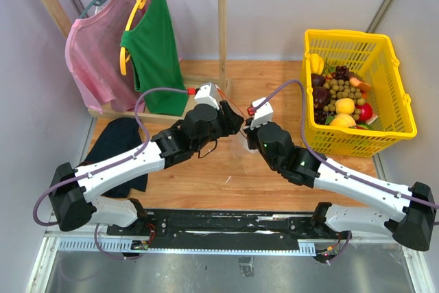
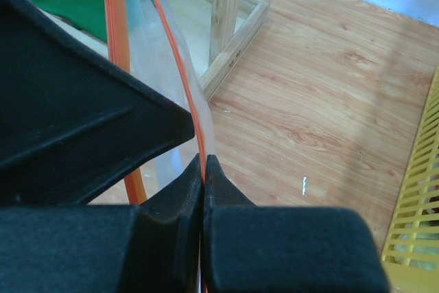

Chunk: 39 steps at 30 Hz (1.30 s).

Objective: Place the food in the zip-top bag and seal the zipper
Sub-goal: Open the zipper of the food storage bag.

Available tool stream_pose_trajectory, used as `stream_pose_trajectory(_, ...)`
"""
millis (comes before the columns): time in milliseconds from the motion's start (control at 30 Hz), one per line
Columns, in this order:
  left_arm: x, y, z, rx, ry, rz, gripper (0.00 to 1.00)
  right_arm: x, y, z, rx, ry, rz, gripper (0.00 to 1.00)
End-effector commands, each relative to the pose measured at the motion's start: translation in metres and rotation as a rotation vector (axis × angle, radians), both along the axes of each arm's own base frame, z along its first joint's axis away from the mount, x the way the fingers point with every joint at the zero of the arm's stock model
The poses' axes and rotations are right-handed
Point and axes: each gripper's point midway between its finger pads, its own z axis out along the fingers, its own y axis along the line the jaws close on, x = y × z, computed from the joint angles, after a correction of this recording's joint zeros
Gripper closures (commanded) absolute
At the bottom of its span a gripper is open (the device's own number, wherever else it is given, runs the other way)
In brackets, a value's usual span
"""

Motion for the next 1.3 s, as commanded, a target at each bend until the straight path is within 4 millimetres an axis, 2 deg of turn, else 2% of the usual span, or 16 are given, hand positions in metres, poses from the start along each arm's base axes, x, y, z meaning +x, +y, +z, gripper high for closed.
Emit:
stream_pose_trajectory(0,0.003,0.000,-0.001,0.006,-0.008,0.024,0.50,-0.001,0.005,0.003,0.019,-0.028,-0.023,0.99)
stream_pose_trajectory(200,-0.002,0.009,-0.018,0.049,0.025,0.033,0.60,-0.002,0.002,0.005,0.019,-0.035,-0.041,0.99)
stream_pose_trajectory(333,-0.007,0.022,-0.019,0.081,0.024,0.044,0.77,-0.001,-0.006,0.006,0.016,-0.045,-0.072,0.99)
stream_pose_trajectory(400,-0.009,0.029,-0.017,0.095,0.020,0.052,0.90,0.000,-0.008,0.005,0.011,-0.046,-0.080,0.99)
stream_pose_trajectory(500,-0.012,0.035,-0.013,0.115,0.017,0.050,0.99,0.001,-0.009,0.004,-0.006,-0.043,-0.089,0.99)
stream_pose_trajectory(733,-0.019,0.048,-0.009,0.251,0.037,0.019,1.00,0.011,-0.024,-0.007,-0.056,0.005,-0.129,0.95)
stream_pose_trajectory(800,-0.021,0.049,-0.012,0.297,0.050,-0.003,1.00,0.009,-0.014,-0.005,-0.052,0.013,-0.055,0.90)
stream_pose_trajectory(867,-0.023,0.048,-0.013,0.333,0.060,-0.026,1.00,0.003,0.007,-0.002,-0.053,0.008,0.078,0.81)
stream_pose_trajectory(1000,-0.026,0.042,-0.015,0.371,0.072,-0.078,1.00,-0.006,0.030,-0.002,-0.030,0.033,0.206,0.74)
stream_pose_trajectory(1133,-0.028,0.037,-0.016,0.395,0.083,-0.119,1.00,-0.002,0.036,-0.001,-0.042,0.038,0.213,0.66)
stream_pose_trajectory(1267,-0.030,0.033,-0.017,0.403,0.085,-0.149,1.00,0.003,0.045,0.003,-0.043,0.037,0.233,0.65)
